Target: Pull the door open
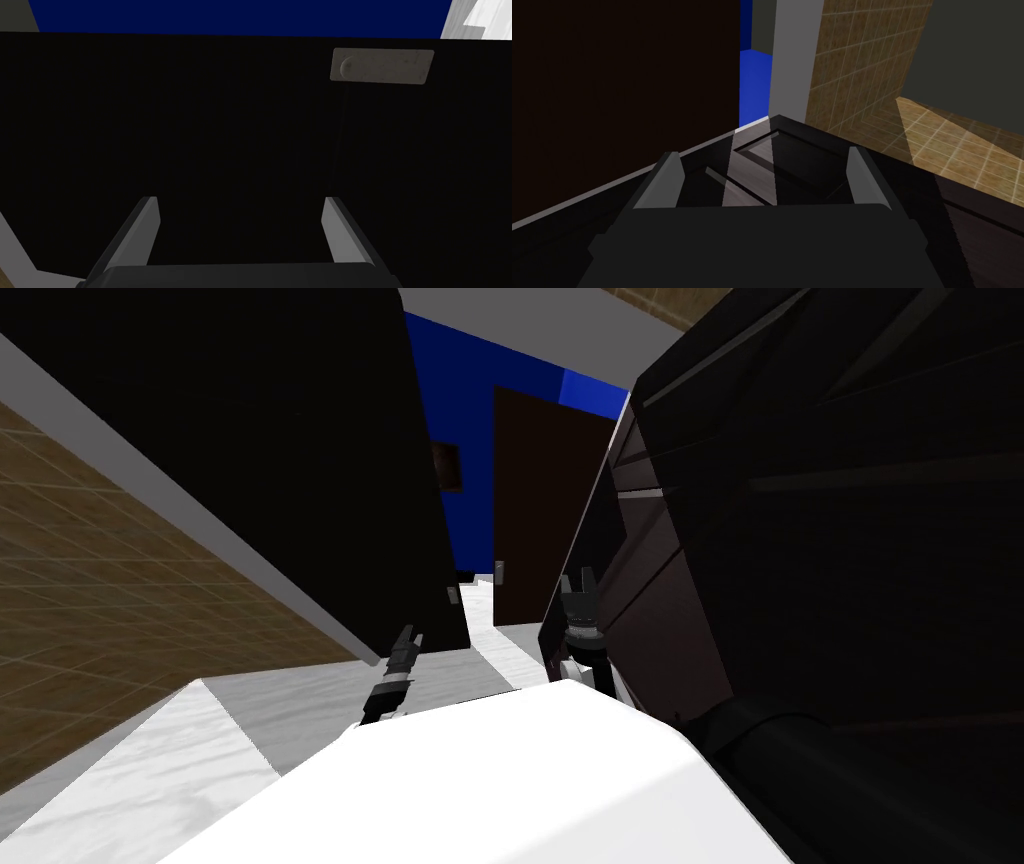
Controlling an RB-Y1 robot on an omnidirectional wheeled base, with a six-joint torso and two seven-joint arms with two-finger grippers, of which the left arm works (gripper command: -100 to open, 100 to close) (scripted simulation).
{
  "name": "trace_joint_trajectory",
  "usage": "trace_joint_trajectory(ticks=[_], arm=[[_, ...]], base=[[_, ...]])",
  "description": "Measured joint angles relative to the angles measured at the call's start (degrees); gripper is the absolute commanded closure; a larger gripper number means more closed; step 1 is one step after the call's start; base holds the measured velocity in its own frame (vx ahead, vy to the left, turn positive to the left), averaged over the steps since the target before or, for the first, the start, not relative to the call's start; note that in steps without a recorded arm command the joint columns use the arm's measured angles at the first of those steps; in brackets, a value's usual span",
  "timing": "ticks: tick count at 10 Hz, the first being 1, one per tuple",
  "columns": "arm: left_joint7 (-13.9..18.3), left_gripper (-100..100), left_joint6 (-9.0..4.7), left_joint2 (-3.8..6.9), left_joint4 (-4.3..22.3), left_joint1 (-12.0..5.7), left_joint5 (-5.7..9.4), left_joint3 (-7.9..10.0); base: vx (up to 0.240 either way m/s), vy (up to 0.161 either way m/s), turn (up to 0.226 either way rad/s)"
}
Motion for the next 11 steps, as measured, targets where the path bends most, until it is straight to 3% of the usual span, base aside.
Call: trace_joint_trajectory(ticks=[5, 11], arm=[[0.93, -100, -1.17, 1.05, 6.16, -1.31, 0.60, 0.33], [1.39, -100, -2.28, 1.48, 12.65, -2.80, 1.06, 0.51]], base=[[0.111, -0.015, -0.051], [0.102, -0.006, -0.043]])
